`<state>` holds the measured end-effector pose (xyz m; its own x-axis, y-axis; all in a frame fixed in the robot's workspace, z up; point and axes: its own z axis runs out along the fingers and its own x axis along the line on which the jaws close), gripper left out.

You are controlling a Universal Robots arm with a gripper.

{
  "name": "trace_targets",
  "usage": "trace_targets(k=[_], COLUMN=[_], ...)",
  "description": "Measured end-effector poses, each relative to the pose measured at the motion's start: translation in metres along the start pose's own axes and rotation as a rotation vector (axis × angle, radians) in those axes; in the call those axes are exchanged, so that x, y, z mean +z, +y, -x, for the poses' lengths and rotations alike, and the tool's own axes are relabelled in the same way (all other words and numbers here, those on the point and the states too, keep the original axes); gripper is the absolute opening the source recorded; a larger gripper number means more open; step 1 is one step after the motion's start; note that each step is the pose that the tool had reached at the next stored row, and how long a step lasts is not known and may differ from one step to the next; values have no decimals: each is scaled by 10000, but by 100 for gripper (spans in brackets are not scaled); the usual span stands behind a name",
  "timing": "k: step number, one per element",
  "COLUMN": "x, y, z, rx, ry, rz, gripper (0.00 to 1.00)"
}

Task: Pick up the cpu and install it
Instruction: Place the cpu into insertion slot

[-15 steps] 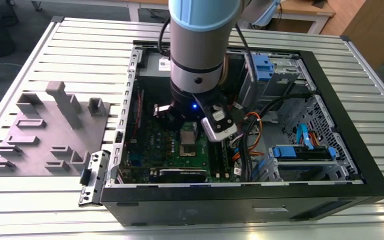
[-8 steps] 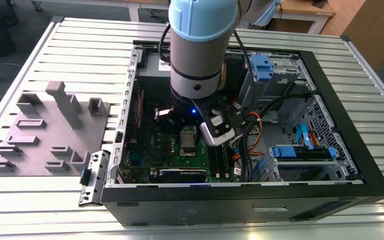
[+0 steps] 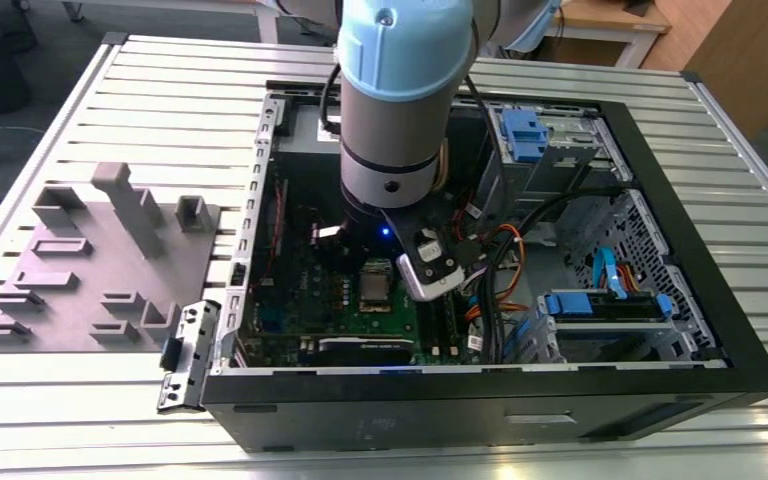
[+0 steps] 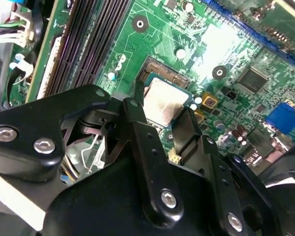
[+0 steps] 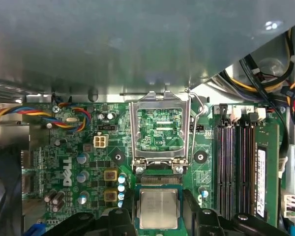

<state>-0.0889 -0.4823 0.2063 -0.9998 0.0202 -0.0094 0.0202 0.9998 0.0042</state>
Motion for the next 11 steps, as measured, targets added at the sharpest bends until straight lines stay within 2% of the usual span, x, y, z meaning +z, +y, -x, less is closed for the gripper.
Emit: trace_targets(k=[4, 11], x=[15, 110], y=[-12, -14], z=[26, 26], rx=[66, 91], ry=[-3, -8], rz=[3, 0], gripper=[47, 47])
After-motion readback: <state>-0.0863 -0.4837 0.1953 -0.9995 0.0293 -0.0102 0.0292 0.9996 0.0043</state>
